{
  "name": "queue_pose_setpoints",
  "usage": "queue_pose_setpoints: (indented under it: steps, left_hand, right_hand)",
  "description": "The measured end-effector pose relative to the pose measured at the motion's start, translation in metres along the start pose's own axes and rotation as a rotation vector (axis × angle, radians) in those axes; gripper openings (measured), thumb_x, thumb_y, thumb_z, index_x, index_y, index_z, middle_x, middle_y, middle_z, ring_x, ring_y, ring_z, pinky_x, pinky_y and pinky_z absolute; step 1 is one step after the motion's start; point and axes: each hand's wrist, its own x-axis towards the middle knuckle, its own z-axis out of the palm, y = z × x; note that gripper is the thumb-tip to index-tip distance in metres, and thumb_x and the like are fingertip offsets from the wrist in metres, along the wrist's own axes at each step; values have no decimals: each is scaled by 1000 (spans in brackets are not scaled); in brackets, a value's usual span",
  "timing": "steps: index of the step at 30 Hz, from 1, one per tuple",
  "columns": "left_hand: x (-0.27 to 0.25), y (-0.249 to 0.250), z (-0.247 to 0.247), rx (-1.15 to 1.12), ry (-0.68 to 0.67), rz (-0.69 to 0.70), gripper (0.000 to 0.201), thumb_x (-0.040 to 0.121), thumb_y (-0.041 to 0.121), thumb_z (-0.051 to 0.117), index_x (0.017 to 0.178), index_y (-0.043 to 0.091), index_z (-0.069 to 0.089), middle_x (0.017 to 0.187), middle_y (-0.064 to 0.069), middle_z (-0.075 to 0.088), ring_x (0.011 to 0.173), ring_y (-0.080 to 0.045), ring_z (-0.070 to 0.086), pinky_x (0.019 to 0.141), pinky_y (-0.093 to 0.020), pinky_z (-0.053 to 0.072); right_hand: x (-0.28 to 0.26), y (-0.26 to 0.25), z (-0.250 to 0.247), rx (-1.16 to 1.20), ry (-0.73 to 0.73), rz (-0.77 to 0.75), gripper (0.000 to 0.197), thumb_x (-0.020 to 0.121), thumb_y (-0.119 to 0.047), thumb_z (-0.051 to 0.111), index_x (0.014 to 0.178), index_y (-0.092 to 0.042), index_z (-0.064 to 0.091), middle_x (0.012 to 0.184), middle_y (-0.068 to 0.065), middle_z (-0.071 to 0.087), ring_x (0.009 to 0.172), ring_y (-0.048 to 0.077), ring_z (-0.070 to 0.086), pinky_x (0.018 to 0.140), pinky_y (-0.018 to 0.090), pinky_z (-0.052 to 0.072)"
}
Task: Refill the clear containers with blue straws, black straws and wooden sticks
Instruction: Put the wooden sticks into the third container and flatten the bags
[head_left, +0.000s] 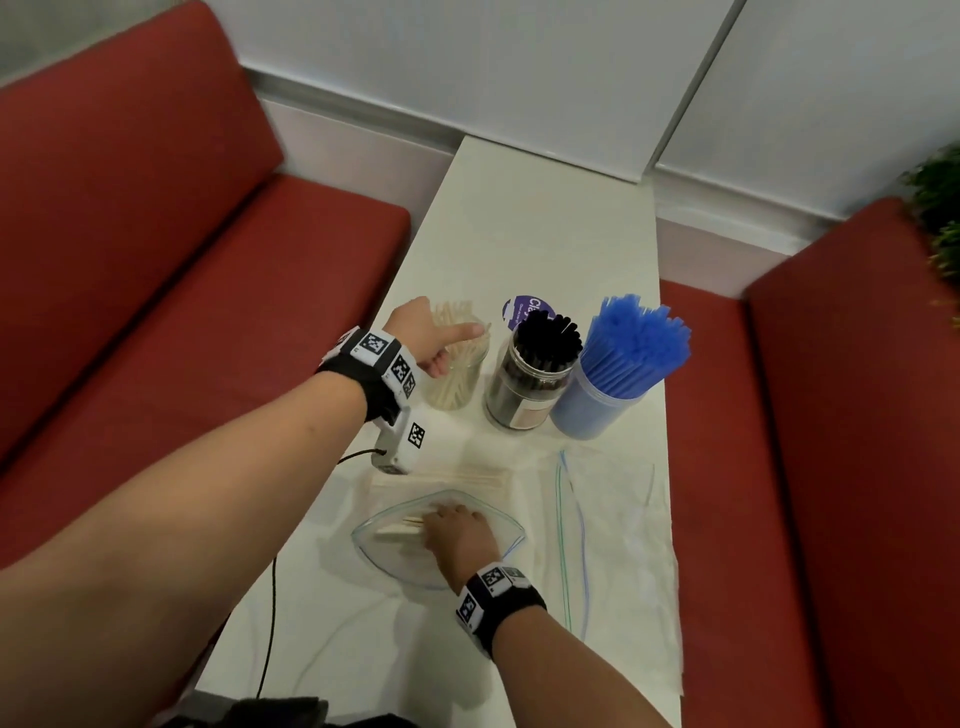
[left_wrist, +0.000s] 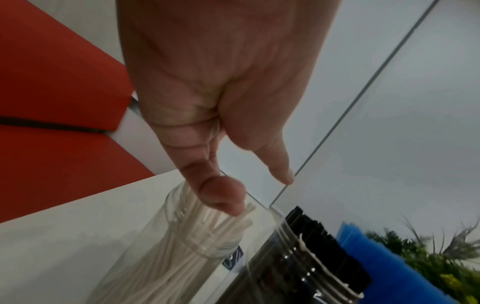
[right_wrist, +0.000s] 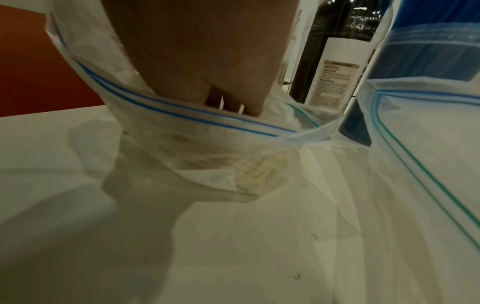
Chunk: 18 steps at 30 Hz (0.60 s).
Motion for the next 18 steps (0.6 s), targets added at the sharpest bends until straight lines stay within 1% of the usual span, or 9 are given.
queue_pose_setpoints:
  steps: [1,2,3,5,8,10,12,15,18]
  left_hand:
    - [-6,2,-2,14,-6,-12,96,71,52,81,137,0,36,75,-19,69,54,-26,65,61,-40,59]
    - [-13,3,-4,54,-5,-20,78,72,56,79,117,1,47,80,-20,70,57,-29,68,66,-42,60]
    - [-20,4,-6,109,1,-21,64,73,60,76,92,5,48,84,-21,71,61,-32,70,69,-43,61]
    - [-33,2,-10,230,1,-27,58,76,67,68,74,15,41,85,-20,72,65,-32,73,71,-41,62]
    - [-45,-9,-9,339,-1,4,64,83,68,57,84,4,58,81,-17,73,57,-25,72,70,-38,61]
    - [-52,-17,-5,260,-77,56,60,89,59,57,88,0,64,77,-17,71,55,-22,68,65,-35,60]
    - [-61,-27,0,160,-317,74,50,93,48,58,89,-1,69,76,-15,69,61,-20,66,63,-32,59]
    - [-75,-41,10,190,-773,-8,45,95,41,60,95,-2,73,87,-16,74,78,-22,70,73,-30,58]
    - [-88,-55,15,263,-952,-100,47,91,44,64,96,-2,74,95,-22,73,85,-25,69,84,-33,57]
  right_hand:
    - [-2,-1,-2,7,2,3,31,102,-7,42,130,-8,57,138,16,55,131,35,48,107,48,35]
    - [-3,-2,-4,17,3,5,30,103,-8,42,130,-7,56,138,17,55,130,35,48,108,48,34]
    - [-4,-3,-7,27,0,11,30,104,-8,42,131,-7,54,138,17,54,131,34,47,108,47,33]
    - [-6,-5,-10,46,-9,22,32,102,-3,42,133,-8,48,139,17,54,131,34,47,109,47,32]
    - [-11,-5,-11,77,0,32,39,96,4,40,132,-10,44,138,17,55,130,34,50,110,46,32]
    - [-14,-5,-13,93,13,26,41,93,6,39,130,-12,45,135,15,58,126,33,53,108,46,32]
    - [-16,-6,-13,130,20,29,39,93,5,40,125,-14,49,131,13,61,122,32,57,106,44,34]
    - [-18,-8,-13,189,12,57,29,99,-4,42,122,-13,57,127,14,64,118,33,60,102,38,37]
    - [-17,-10,-20,350,-23,150,32,105,-8,42,134,-5,55,131,20,62,122,38,59,102,40,44]
